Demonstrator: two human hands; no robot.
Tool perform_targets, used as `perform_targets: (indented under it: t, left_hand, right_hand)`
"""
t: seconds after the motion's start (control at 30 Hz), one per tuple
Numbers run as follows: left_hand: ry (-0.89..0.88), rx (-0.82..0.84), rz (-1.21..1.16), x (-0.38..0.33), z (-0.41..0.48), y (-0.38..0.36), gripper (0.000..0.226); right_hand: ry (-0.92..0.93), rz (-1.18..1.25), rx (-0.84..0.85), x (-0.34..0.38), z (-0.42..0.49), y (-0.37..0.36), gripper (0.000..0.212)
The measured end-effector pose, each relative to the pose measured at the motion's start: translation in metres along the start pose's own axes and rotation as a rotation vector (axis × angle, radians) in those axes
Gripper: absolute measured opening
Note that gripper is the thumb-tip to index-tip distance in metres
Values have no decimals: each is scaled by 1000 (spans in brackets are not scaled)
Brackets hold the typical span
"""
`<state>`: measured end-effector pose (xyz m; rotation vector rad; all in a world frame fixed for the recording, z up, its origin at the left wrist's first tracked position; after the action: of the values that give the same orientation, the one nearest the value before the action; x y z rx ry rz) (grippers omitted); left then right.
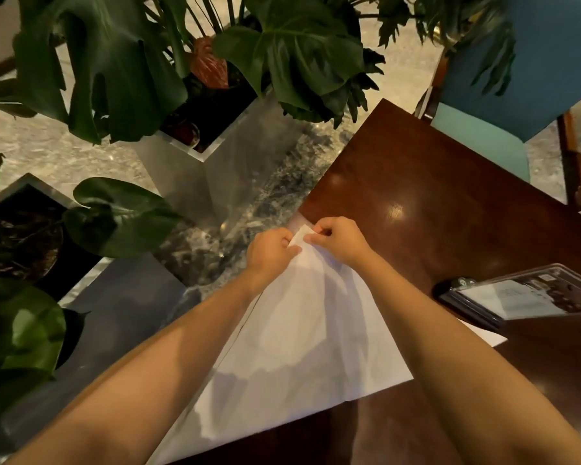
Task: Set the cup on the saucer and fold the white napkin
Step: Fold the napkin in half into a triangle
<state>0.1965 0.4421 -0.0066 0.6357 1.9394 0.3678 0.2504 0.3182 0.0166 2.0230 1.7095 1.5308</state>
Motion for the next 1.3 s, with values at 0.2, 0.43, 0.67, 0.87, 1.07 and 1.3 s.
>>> perform_targets:
  t: [0.2,0.43,0.67,0.87,1.07,1.3]
  left_hand:
    - [14,56,35,1,1,-1,30]
    - [-153,93,63,-12,-6,-14,24]
    - [-122,285,-32,-9,-32,-51,22]
    - [-8,378,-96,28,-77,-60,25]
    - [70,425,-8,64,-128,-44,34]
    - [168,349,-148,101,-164,-33,23]
  right_hand:
    - [28,11,-21,-1,-3,3,30]
    - [-35,64,-24,-7,-12,10,46]
    - [-232,-55,-12,-44,-37,11,40]
    - [-437,-88,-177,-87,-68,23,24]
    - [-466,-26,-326,-97,-75,22,21]
    - [-408,24,-403,-93,-79,14,24]
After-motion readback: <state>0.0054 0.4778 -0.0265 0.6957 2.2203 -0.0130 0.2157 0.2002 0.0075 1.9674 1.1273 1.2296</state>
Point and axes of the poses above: each hand's wrist, its own z-axis towards the middle knuckle, its own y-axis out of the back of the hand, x = y × z, the point moved 9 cm from there along z, towards the middle knuckle, and after that the axes turned 15 degrees about x, right-handed, at the moved point
